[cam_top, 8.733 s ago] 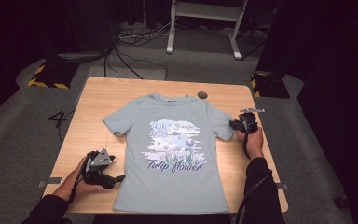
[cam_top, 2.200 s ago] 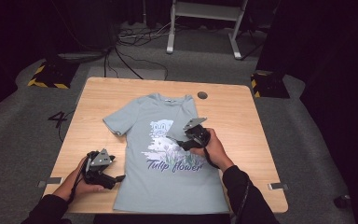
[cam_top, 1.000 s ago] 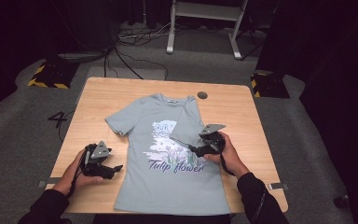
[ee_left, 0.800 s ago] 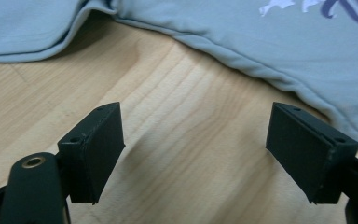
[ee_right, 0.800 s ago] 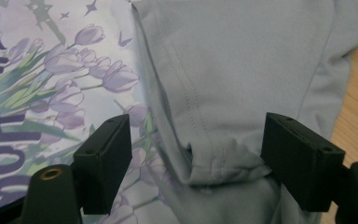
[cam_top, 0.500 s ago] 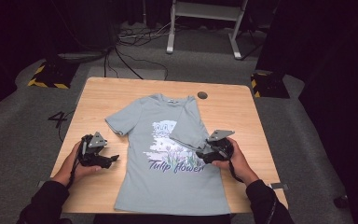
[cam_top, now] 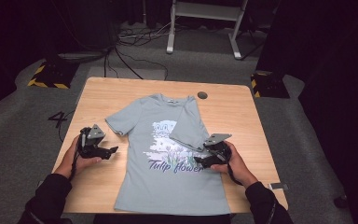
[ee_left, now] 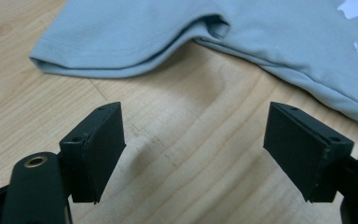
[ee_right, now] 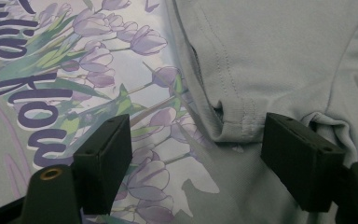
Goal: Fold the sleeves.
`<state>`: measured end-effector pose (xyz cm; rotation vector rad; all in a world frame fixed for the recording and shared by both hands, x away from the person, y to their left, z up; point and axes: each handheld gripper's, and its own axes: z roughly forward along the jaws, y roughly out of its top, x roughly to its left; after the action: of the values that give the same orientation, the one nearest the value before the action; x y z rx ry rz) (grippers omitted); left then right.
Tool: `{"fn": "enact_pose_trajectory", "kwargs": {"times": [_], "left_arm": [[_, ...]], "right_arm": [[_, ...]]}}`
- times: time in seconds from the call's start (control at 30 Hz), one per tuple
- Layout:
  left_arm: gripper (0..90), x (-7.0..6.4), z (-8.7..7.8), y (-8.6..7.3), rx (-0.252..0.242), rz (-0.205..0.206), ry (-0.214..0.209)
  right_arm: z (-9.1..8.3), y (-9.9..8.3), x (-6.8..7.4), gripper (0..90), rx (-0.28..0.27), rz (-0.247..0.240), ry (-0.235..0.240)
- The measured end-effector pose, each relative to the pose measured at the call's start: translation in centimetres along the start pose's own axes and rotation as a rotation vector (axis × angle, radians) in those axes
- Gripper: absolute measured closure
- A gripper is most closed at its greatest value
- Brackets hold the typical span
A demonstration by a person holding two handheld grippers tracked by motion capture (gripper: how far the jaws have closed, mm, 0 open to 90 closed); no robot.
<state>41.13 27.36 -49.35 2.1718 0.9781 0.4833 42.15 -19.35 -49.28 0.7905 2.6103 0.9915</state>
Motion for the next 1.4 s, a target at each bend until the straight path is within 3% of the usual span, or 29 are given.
{"fn": "enact_pose_trajectory", "kwargs": {"times": [0.37, 0.57, 0.93, 1.2, 1.4], "left_arm": [[20.6, 1.4, 0.5, 0.5, -0.029, -0.050, 0.007], [21.0, 2.2, 0.9, 0.8, -0.033, -0.095, 0.050], [22.8, 3.8, 1.9, 1.2, -0.051, -0.197, 0.074], [23.2, 3.9, 3.6, 2.4, -0.033, -0.211, 0.108], [23.1, 4.0, 4.5, 3.2, -0.036, -0.232, 0.109]], "right_arm": [[0.0, -0.1, 0.0, 24.7, -0.004, 0.007, 0.004], [0.0, -0.2, 0.0, 24.7, -0.004, 0.008, 0.003], [0.0, -0.2, 0.0, 24.8, -0.007, 0.008, 0.005], [0.0, -0.2, 0.0, 24.7, -0.009, 0.008, 0.005], [0.1, -0.3, 0.0, 24.7, -0.015, 0.013, 0.009]]}}
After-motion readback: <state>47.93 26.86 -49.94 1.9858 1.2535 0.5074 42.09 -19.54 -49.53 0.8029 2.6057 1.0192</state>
